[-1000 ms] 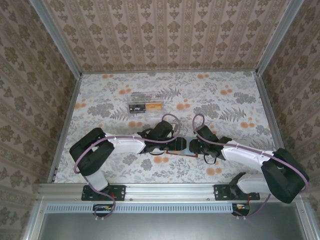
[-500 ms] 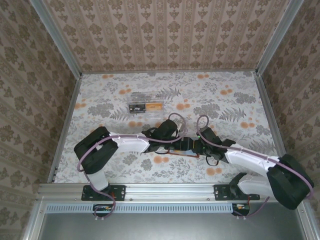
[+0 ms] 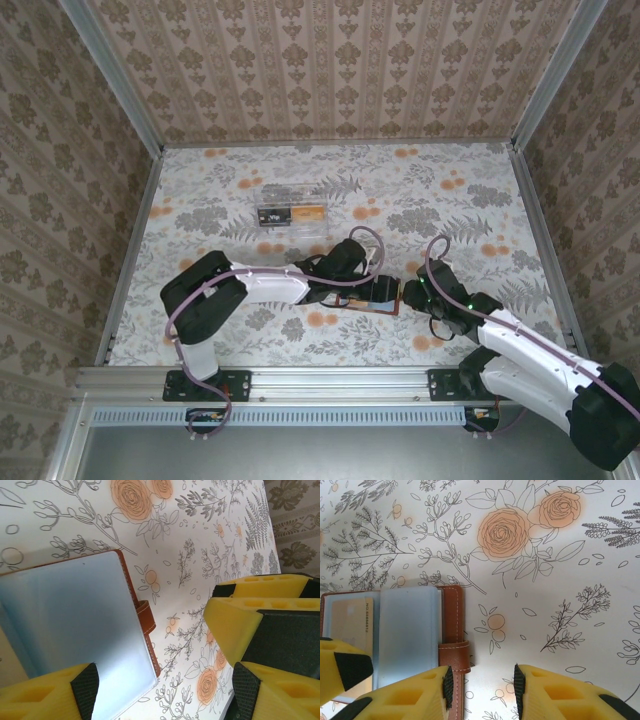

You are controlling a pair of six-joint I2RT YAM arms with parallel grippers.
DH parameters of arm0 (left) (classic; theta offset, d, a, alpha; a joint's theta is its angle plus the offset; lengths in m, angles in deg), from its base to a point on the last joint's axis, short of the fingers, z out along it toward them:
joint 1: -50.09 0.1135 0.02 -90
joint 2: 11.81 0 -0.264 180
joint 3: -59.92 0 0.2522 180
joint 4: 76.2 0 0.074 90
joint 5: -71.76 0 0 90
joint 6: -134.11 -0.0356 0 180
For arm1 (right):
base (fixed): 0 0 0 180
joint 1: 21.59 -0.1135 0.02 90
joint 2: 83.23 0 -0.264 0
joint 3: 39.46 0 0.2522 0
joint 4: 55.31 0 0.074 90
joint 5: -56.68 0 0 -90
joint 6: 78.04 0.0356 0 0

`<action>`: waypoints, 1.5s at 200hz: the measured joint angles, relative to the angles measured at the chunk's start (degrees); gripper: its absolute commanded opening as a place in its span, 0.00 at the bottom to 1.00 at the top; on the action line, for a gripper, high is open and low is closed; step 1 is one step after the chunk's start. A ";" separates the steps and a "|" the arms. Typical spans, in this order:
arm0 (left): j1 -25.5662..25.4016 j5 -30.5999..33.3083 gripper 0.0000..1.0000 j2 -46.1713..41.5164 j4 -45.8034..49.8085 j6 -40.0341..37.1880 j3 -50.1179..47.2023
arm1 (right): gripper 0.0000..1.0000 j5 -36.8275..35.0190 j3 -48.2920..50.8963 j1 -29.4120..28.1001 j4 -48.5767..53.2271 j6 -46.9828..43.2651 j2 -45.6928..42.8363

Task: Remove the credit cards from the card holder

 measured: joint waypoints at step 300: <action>9.49 2.21 0.00 -4.81 2.67 -2.58 -11.19 | 0.25 16.46 -12.35 -5.07 -14.53 2.99 30.67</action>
